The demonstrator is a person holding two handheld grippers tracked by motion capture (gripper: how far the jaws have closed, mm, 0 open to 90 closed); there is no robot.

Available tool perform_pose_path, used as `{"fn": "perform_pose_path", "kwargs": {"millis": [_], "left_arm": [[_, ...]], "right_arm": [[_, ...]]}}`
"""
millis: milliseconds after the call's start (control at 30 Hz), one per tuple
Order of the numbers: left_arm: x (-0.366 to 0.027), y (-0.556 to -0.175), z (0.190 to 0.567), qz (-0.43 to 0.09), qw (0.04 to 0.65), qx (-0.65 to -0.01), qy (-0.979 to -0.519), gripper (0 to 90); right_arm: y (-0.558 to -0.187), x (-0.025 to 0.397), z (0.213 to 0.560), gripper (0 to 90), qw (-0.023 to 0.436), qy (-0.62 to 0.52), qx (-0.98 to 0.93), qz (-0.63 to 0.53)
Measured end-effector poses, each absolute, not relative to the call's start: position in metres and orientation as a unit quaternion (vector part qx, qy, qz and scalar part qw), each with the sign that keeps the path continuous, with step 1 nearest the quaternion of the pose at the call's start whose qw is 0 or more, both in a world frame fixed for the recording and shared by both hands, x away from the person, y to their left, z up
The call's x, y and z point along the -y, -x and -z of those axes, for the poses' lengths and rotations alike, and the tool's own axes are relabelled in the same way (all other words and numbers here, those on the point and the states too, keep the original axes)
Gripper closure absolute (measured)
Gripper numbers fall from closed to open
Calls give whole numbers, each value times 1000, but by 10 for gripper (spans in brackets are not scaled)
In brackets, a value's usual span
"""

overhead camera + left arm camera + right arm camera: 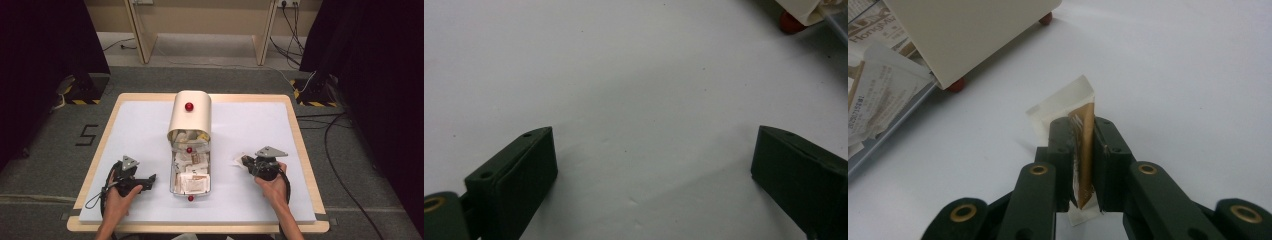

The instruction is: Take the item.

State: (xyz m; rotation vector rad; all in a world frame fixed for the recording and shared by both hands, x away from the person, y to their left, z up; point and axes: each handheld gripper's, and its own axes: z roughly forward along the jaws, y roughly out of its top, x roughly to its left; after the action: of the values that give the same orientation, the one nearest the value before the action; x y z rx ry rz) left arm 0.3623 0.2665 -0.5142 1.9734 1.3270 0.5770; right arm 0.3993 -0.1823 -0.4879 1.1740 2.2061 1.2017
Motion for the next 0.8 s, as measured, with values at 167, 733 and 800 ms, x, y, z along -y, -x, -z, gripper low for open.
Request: {"fn": "perform_pose_path", "kwargs": {"millis": [167,733,800], "left_arm": [[-267,-362,514,-222,340,-510,-758,38],[-267,-362,514,-222,340,-510,-758,38],[-267,-362,514,-222,340,-510,-758,38]], "right_arm": [[-400,185,489,764,183,-423,-778,-427],[-401,190,483,674,189,-435,-763,-439],[-400,190,481,666,189,-435,-761,-442]]}}
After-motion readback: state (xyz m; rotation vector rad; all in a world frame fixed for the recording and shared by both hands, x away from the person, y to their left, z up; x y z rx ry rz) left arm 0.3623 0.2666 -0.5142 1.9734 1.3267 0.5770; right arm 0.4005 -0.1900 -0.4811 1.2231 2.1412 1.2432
